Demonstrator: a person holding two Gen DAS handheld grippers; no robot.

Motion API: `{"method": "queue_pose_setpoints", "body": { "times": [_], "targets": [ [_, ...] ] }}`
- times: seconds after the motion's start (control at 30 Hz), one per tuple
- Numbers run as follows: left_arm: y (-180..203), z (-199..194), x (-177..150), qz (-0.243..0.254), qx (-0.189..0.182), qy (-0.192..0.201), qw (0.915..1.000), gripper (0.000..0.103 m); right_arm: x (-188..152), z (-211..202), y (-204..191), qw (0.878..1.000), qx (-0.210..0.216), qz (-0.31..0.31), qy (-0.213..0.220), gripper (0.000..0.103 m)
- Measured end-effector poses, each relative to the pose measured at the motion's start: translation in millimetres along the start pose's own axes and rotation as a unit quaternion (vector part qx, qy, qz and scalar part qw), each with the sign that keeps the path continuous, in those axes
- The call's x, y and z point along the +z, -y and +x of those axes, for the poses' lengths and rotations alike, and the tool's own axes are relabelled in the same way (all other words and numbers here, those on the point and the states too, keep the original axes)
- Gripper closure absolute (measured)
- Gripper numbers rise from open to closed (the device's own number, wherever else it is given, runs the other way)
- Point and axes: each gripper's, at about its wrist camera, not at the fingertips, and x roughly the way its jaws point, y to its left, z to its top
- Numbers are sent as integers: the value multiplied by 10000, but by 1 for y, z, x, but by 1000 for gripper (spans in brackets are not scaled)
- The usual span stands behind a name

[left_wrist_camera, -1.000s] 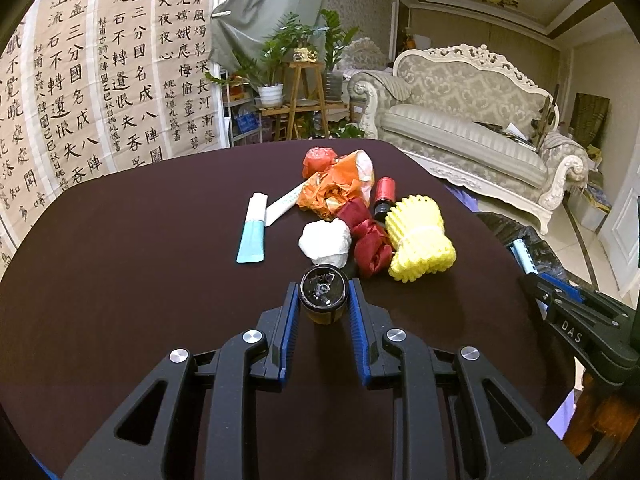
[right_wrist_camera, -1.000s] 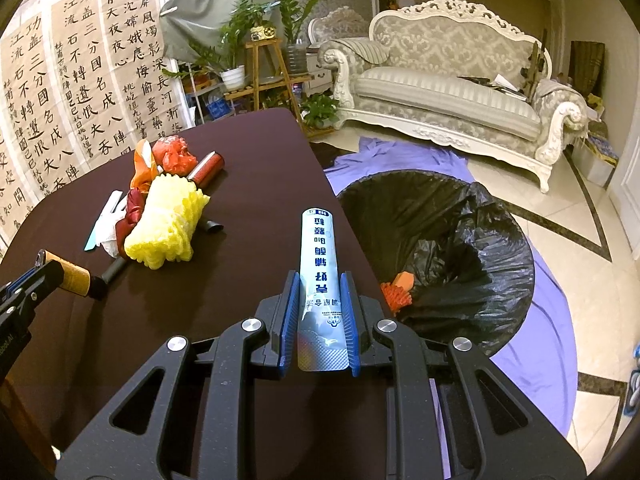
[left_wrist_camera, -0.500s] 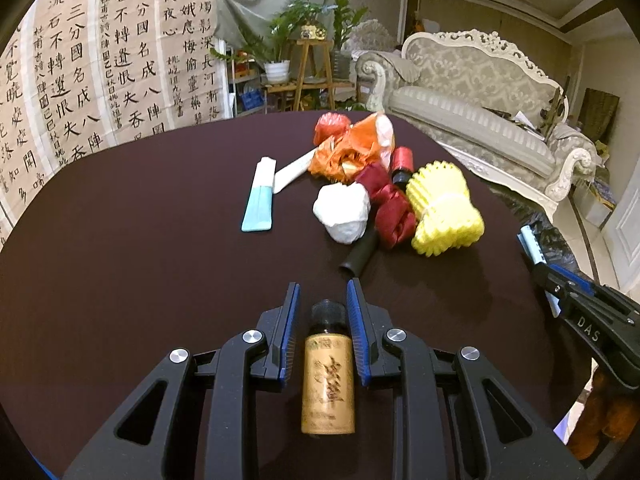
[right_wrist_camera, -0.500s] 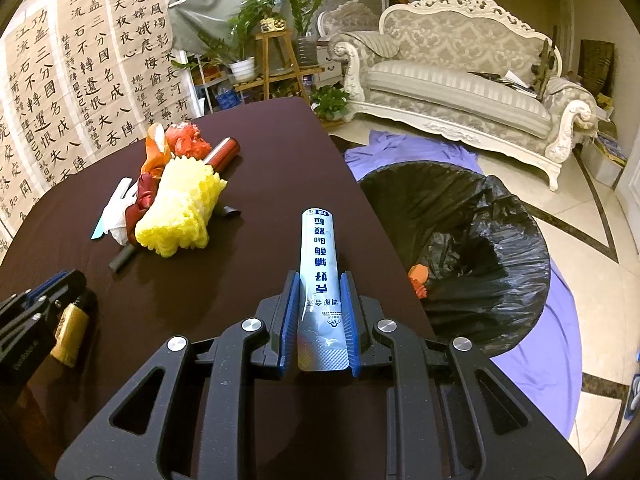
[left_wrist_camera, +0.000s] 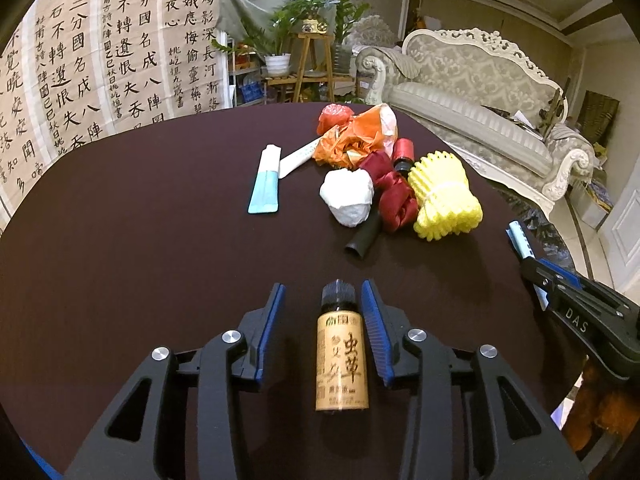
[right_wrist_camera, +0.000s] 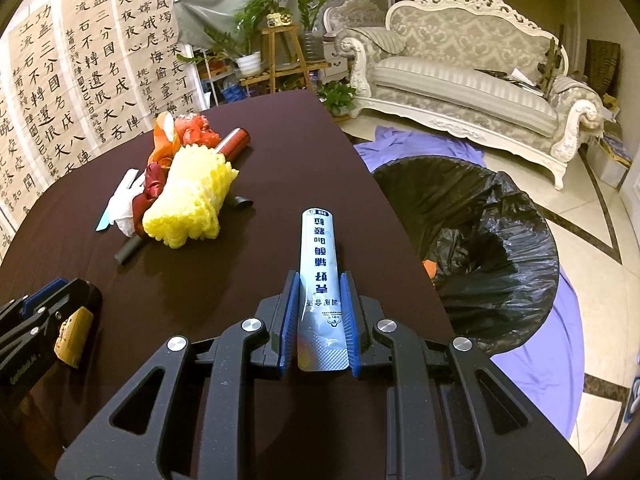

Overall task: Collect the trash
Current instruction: 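Lift the gold bottle with the left tool while the right tool holds the tube, then carry the bottle and tube over the black bag and open both tools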

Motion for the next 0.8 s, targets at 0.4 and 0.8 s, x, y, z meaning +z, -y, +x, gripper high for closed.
{"method": "queue_pose_setpoints", "body": {
  "times": [0.4,0.8],
  "targets": [
    [2,0,-13,204,-73,-241,9995,72,-7,-11,-4,10000,53,-41,26,83],
    [6,-10,-4,314,228,260,9989,78,-8,-15,-3,10000,16,-22,63,83]
  ]
}}
